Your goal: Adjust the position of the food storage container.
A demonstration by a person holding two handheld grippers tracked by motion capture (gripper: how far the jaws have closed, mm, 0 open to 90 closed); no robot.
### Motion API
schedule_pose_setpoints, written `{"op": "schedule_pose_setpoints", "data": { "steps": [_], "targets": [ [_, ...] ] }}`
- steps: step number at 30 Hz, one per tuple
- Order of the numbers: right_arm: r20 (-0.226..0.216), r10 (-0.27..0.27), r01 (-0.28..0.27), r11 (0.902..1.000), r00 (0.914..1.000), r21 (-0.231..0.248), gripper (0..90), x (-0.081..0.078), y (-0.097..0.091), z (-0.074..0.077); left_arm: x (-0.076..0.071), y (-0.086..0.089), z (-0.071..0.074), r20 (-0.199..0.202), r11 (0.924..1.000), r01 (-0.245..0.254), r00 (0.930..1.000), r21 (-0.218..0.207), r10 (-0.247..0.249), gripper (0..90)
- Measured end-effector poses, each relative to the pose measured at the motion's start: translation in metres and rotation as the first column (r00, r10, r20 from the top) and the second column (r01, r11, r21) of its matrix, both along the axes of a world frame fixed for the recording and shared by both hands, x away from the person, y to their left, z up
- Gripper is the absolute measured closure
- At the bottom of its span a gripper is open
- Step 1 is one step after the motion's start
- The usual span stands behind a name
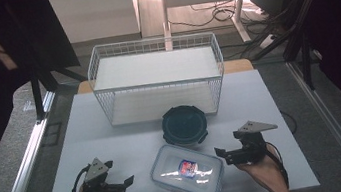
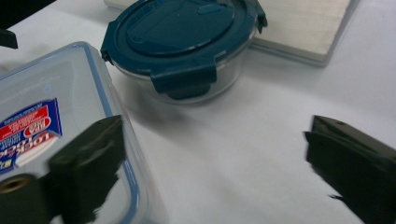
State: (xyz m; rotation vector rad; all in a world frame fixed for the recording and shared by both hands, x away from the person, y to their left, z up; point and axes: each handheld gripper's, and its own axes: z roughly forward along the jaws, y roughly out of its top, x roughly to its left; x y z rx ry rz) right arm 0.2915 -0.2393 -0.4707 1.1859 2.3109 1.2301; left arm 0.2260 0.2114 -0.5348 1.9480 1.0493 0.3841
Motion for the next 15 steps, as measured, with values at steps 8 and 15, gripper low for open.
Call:
{"op": "schedule_pose_setpoints", "data": {
  "steps": [8, 15],
  "targets": [
    [-0.002, 0.069, -0.069, 0.9965, 0.9976, -0.047, 43.6, 0.011, 0.019, 0.013, 0.0, 0.001, 0.0, -0.001, 1.0, -0.002, 1.0, -0.004, 0.002, 4.4],
    [0.002, 0.102, -0.102, 0.9926, 0.9948, -0.067, 64.4, 0.021, 0.04, 0.017, 0.0, 0.0, -0.001, -0.001, 1.0, 0.003, 1.0, 0.003, -0.003, 4.5]
  ]
}}
